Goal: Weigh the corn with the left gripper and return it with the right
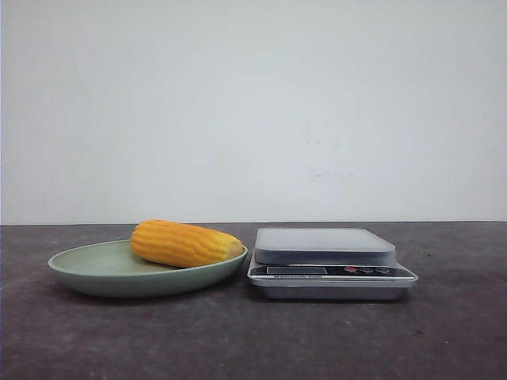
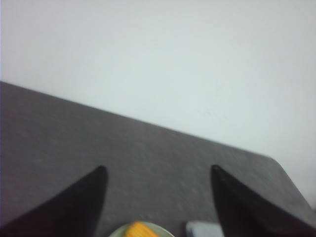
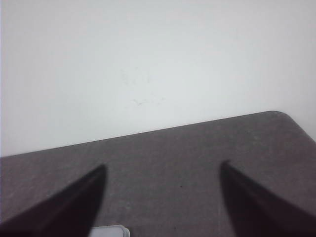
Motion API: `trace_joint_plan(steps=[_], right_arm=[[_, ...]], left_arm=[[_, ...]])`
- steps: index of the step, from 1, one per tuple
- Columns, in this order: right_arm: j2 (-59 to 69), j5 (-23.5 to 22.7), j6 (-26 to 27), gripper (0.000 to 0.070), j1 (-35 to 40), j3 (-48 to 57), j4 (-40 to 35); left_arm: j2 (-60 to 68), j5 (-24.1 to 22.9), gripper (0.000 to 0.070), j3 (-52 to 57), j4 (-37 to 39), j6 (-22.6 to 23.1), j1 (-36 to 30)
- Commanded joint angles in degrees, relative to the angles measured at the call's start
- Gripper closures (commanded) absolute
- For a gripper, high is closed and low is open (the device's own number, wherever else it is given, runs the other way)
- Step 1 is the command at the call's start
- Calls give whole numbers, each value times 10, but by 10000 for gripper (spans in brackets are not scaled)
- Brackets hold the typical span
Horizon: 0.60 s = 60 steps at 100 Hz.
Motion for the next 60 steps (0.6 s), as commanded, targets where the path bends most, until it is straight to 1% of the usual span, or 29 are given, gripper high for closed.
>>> trace_joint_plan(steps=[1, 14, 18, 24, 33, 48, 55, 60], right_arm=[[13, -4, -14, 159, 3, 23, -8], [23, -26, -15, 160, 9, 47, -17], [23, -28, -15, 160, 10, 52, -26], [26, -28, -16, 160, 10, 61, -41], [30, -29, -18, 159, 10, 69, -58], [30, -33, -17, 147, 10, 71, -72], [30, -33, -17, 143, 10, 71, -77], [30, -38, -17, 122, 10, 71, -80]], left_arm=[[11, 5, 241, 36, -16, 23, -7], [30, 4, 248, 58, -27, 24, -26], [38, 3, 269, 60, -28, 24, -34], [53, 1, 269, 60, -32, 24, -48], [87, -16, 269, 60, -45, 16, -79], [159, -63, 270, 60, -48, -4, -142], [198, -70, 270, 60, -41, -10, -168], [228, -73, 269, 60, -34, -17, -185]])
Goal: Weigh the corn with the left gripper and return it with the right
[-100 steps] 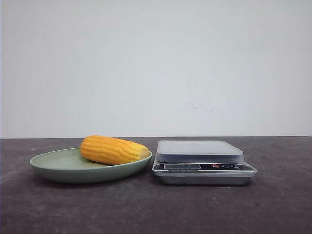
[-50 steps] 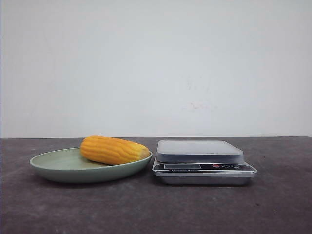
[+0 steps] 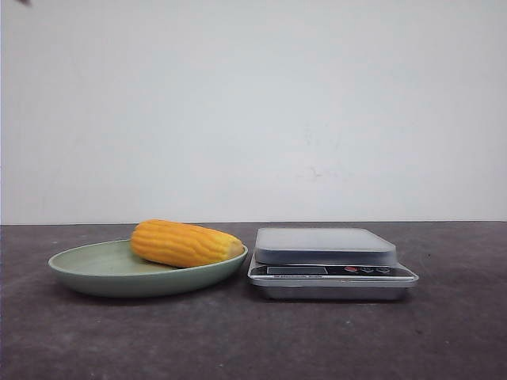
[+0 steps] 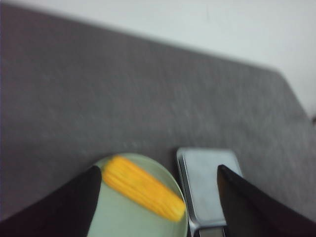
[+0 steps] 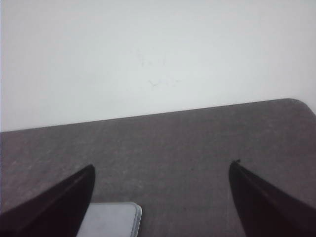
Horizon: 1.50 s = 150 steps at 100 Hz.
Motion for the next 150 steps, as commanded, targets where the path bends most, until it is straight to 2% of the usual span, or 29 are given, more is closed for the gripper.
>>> trace_joint_plan(steps=[1, 18, 44, 61, 99, 129, 136, 150], right_arm=[[3, -6, -7, 117, 2, 10, 1], [3, -10, -8, 60, 2, 10, -7], [3, -11, -28, 37, 2, 10, -26], [3, -11, -31, 35, 2, 10, -26], [3, -11, -35, 32, 2, 10, -26], [3, -11, -37, 32, 2, 10, -23], [3, -11, -37, 32, 2, 10, -19], [3, -10, -37, 33, 2, 10, -13]], left_arm=[[33, -7, 269, 9, 16, -15, -21], [129, -60, 269, 9, 42, -24, -78], [263, -61, 255, 9, 74, -72, -107], [331, -59, 126, 9, 92, -103, -118], [404, -56, 139, 9, 145, -122, -149], [433, -60, 147, 9, 143, -130, -156], [437, -60, 185, 9, 140, -130, -156], [437, -60, 458, 9, 146, -116, -157]])
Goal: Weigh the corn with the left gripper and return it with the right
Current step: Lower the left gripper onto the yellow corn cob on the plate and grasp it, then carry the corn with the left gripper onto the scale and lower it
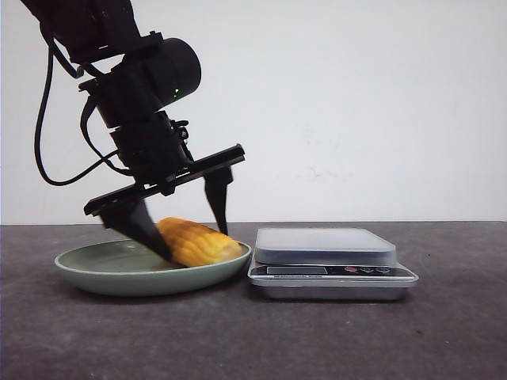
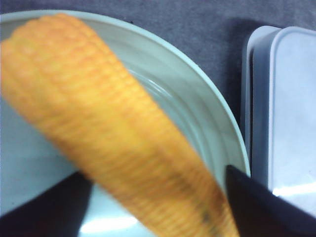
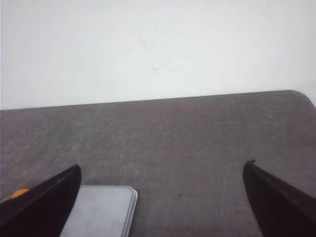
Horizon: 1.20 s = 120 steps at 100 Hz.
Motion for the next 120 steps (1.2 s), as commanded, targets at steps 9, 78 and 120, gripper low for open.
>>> trace_joint_plan(steps=[9, 78, 120], right_arm=[[2, 0, -9, 33, 2, 10, 7], [2, 0, -9, 33, 2, 10, 3], [2, 0, -4, 33, 2, 10, 1]], left_arm=[[12, 0, 665, 9, 5, 23, -5], [-193, 9, 694, 10, -40, 102, -19], [-105, 25, 694, 120, -44, 106, -118]])
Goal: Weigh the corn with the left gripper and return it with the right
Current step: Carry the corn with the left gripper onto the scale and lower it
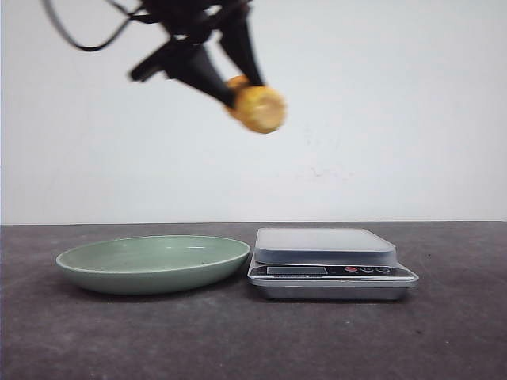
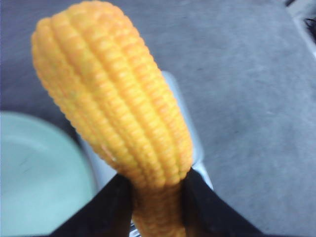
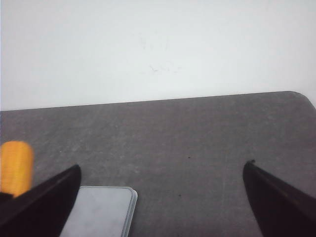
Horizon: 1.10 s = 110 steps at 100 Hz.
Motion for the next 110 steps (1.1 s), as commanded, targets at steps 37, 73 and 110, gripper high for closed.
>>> trace_joint_plan(steps=[37, 73, 110], right_arm=[[2, 0, -4, 33, 2, 10, -7], [2, 0, -4, 33, 2, 10, -17], [2, 0, -4, 33, 2, 10, -19]], left_arm=[[190, -6, 694, 157, -50, 75, -46], [262, -23, 694, 157, -51, 97, -40], [270, -25, 468, 157, -50, 98, -37]])
